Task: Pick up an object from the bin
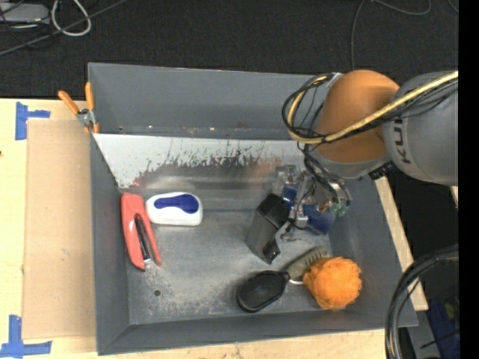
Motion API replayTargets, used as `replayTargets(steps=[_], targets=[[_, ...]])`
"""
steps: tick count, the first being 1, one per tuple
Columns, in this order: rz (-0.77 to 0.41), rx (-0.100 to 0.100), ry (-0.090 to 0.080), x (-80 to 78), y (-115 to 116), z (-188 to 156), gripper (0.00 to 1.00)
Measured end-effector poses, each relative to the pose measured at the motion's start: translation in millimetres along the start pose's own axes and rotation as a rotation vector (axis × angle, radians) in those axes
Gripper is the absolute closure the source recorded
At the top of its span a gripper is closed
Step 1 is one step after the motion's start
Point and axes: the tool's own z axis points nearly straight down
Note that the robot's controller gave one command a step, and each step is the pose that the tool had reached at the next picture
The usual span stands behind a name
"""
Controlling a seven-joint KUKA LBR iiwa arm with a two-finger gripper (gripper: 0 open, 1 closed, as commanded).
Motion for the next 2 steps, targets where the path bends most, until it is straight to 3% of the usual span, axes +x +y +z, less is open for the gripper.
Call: replayTargets(steps=[1, 2], targets=[[0.044, -0.005, -0.005, -1.0, -5.6, 23.9, 0.0], [0.055, -0.002, -0.015, -4.7, -12.3, 17.1, 0.0]])
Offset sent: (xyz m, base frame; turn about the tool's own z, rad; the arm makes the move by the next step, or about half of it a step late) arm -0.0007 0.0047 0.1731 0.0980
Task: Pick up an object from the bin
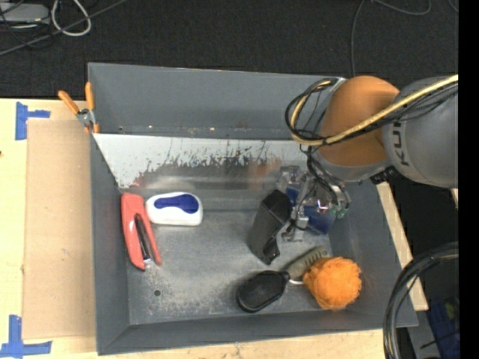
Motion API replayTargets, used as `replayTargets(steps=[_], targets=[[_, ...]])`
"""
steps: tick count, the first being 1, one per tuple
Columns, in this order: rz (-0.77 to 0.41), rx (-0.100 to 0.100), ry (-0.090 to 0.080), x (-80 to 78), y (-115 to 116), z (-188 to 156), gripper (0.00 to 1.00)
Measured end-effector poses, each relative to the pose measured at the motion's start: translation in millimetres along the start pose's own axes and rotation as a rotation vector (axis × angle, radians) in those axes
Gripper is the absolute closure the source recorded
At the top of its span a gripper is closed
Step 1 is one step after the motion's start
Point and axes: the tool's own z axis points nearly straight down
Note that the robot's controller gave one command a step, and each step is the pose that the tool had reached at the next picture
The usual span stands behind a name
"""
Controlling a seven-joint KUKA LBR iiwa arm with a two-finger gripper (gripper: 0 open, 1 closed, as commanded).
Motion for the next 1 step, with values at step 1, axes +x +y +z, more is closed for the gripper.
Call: replayTargets(steps=[1], targets=[[-0.097, -0.001, 0.001, 17.5, 1.4, 39.4, 1.0]])
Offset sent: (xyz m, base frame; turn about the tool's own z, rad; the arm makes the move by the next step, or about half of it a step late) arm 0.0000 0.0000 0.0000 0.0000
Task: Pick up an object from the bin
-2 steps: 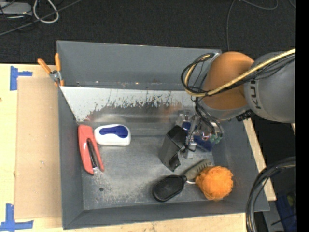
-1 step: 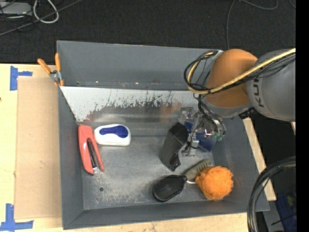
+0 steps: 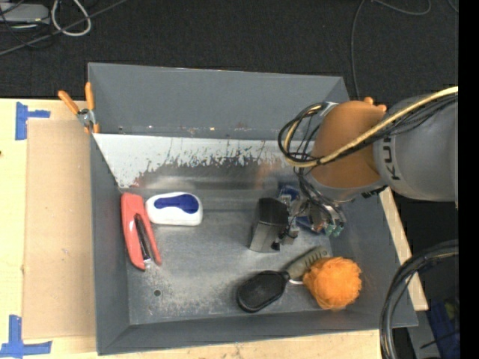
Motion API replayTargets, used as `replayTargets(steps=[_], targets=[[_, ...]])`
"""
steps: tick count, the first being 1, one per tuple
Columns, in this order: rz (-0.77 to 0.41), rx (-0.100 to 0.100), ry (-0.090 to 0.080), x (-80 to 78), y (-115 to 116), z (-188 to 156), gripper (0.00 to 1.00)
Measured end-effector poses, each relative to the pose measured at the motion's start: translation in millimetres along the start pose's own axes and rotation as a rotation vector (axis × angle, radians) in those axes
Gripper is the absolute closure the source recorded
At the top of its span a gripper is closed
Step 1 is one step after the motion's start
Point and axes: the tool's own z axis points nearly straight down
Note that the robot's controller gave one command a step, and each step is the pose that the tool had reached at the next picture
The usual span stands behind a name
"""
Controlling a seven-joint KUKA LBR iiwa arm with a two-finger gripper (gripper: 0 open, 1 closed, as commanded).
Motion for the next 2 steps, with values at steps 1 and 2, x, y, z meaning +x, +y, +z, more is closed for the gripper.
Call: replayTargets(steps=[1, 2], targets=[[0.0, -0.001, -0.001, -0.4, 0.3, -1.1, 1.0], [-0.014, -0.001, 0.004, 8.2, 0.0, -63.1, 1.0]])
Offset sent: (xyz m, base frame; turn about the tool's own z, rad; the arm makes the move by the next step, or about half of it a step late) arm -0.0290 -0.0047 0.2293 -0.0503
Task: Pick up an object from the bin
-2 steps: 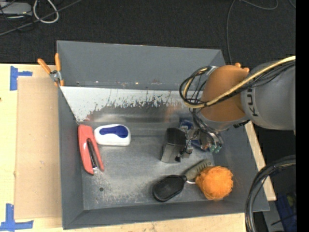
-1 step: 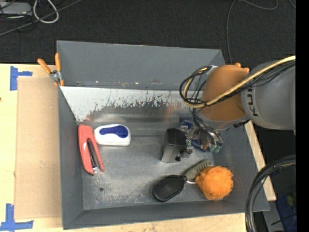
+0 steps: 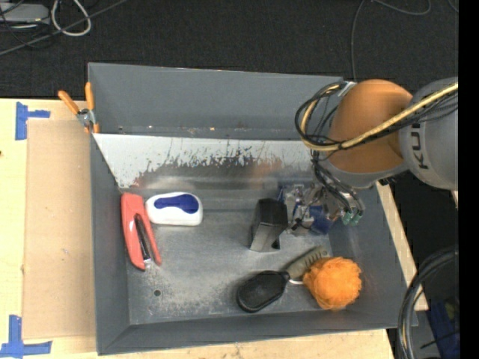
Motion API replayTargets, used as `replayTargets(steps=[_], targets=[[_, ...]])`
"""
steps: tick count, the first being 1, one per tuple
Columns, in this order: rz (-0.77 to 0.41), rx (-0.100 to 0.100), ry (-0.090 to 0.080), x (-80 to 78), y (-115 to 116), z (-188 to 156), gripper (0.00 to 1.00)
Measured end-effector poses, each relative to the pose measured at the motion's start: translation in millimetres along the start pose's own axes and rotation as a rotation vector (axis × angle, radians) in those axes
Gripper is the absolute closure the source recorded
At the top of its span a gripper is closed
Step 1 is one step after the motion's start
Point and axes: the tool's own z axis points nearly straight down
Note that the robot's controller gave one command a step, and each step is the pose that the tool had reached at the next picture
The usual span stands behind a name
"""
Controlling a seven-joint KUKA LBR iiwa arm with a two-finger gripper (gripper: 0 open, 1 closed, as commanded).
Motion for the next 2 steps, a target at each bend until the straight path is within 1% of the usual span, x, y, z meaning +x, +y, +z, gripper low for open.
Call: replayTargets(steps=[1, 2], targets=[[0.011, -0.001, 0.005, -18.7, 20.1, -63.5, 0.0], [0.011, -0.001, 0.006, -18.5, 20.0, -63.1, 0.0]])
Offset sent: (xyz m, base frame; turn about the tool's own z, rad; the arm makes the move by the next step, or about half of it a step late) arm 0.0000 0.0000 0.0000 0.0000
